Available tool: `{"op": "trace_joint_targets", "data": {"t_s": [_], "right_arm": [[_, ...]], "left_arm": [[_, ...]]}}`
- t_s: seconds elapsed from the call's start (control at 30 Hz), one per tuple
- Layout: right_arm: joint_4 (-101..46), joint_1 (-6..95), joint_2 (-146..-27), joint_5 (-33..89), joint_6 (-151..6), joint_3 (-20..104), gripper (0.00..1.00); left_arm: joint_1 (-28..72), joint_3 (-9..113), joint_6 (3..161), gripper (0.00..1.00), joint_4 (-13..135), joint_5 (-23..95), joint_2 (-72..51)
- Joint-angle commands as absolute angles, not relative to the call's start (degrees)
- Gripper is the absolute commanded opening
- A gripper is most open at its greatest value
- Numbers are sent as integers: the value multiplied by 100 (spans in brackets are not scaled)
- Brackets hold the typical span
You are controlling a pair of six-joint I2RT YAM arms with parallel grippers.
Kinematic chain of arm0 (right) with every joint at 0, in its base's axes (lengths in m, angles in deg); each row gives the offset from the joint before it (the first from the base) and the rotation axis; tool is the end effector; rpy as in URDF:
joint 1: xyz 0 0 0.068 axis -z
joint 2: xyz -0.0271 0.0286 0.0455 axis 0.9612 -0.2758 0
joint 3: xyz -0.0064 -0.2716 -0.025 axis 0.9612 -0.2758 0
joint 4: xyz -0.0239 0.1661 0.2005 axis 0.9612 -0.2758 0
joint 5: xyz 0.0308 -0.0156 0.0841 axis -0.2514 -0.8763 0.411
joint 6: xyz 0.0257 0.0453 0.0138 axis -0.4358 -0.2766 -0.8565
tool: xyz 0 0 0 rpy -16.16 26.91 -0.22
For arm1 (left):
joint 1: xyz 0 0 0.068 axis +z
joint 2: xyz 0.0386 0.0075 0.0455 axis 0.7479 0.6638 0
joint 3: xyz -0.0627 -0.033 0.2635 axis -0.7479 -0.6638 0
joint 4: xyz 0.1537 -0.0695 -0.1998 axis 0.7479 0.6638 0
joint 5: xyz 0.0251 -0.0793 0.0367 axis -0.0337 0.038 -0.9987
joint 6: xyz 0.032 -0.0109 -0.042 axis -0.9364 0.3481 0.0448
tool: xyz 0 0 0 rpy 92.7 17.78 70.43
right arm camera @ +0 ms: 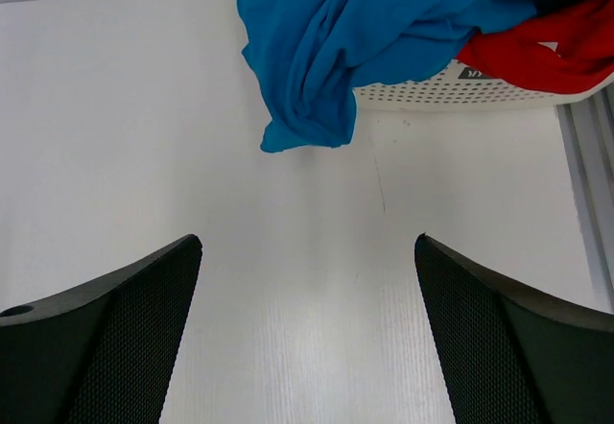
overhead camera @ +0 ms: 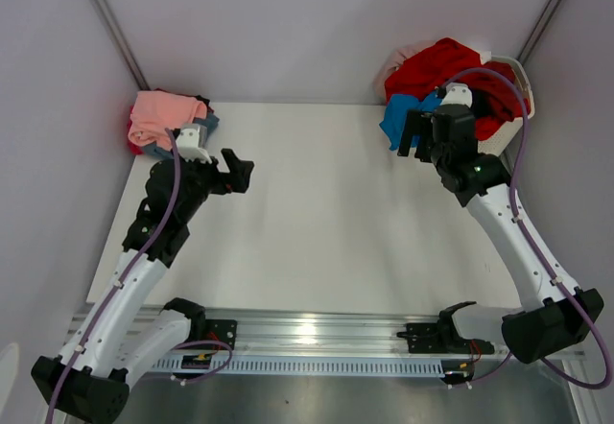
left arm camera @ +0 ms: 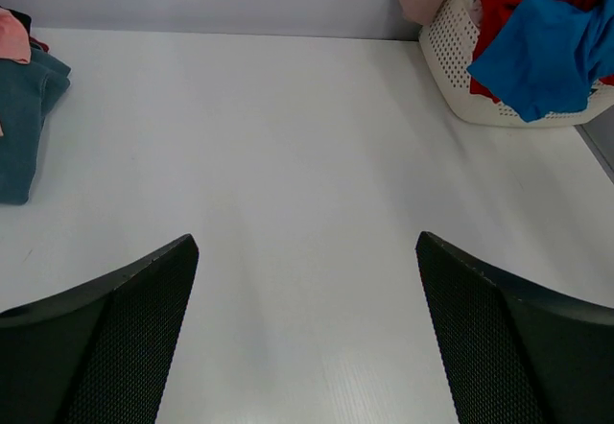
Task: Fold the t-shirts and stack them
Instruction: Grab crumpled tshirt from bin with the right arm
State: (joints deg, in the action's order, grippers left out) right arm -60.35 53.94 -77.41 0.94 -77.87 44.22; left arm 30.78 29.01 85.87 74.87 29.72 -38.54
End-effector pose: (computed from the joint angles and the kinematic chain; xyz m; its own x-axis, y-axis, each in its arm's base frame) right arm 0.2589 0.0821 0.3984 -0.4395 0.0470 -0.8970 0.0393 0.9987 0.0331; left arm 0.1845 -0.0598 0.3557 -0.2493 -0.1928 -0.9490 0.2759 0.9252 -0.2605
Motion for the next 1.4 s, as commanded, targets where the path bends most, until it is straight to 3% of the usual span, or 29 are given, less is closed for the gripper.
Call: {"op": "trace_joint_targets", "data": {"t_s": [0.0,0.3,0.87,1.17,1.27,1.37], "right_arm": [[-5797,5342,-7627,-18,-7670,4363,97],[-5762,5167,-7679,-359,-7573,4310,96],[-6139,5307,-9902,-1160,-7713,6084,91],[-6298,5351,-10702,-1407,-7960,6174,85],[-6298,5369,-10826,-1301,-7995,6173,76],[-6263,5377,-10861,-1257,-8004,6165,49]], "left_arm": [[3021,2932,8657,99,7334,3036,-3770],[2969,2959,8622,99,7326,2948,-3726],[2854,2853,8596,99,7255,2587,-3709],[2854,2844,8596,99,7229,2517,-3726],[2854,2845,8587,99,7229,2508,-3718],[2854,2836,8596,99,7229,2517,-3717]]}}
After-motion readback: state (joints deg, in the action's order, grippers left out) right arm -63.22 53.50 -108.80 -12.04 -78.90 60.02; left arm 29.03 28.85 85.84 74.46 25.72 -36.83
